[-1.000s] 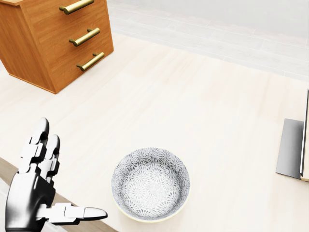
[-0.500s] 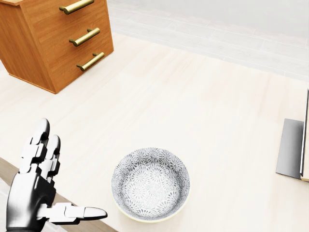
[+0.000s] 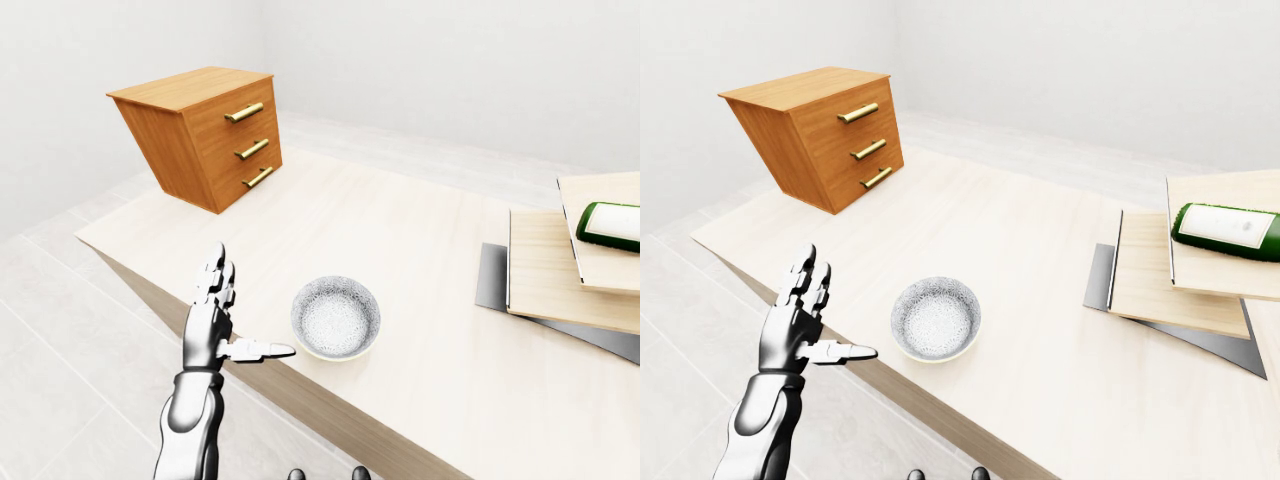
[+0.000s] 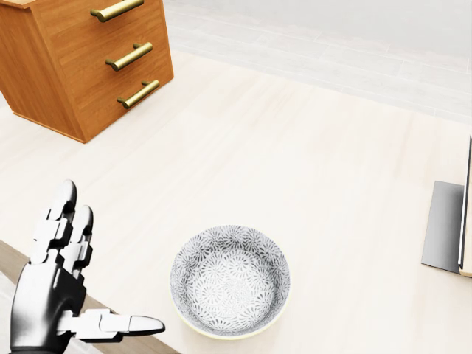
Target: Put the wine bottle on the wine rack.
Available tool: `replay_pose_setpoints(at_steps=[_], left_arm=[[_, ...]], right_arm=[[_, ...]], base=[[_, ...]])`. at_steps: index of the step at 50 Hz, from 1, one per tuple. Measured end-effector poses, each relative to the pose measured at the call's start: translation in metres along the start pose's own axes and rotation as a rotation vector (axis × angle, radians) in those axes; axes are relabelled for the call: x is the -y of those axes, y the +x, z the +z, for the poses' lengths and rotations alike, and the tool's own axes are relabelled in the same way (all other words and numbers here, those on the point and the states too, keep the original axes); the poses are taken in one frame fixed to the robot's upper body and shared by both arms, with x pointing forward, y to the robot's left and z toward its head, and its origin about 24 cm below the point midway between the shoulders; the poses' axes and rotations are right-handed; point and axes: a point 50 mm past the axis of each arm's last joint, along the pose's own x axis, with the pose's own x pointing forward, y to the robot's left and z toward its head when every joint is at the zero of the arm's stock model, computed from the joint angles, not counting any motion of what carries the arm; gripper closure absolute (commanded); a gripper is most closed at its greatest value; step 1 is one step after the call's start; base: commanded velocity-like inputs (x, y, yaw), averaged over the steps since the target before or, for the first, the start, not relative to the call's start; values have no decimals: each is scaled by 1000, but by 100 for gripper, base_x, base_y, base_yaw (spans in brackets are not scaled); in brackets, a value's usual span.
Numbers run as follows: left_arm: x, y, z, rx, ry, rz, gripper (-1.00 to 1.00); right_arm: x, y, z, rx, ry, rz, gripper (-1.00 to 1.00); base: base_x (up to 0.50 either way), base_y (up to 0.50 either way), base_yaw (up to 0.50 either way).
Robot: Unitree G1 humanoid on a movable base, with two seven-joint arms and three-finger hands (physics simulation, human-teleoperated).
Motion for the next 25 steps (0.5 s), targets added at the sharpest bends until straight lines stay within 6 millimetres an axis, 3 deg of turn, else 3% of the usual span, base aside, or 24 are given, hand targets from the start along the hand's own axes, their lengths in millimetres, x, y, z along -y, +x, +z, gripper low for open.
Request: replay_pose_setpoints(at_steps=[14, 25], left_arm=[[0, 0, -1, -1, 0, -2, -100], [1, 1, -1, -1, 0, -4, -100]], right_arm=[[15, -5, 15, 25, -36, -10, -100], [20, -11, 41, 81, -57, 17, -100]], base=[[0, 0, 0], [0, 0, 0]])
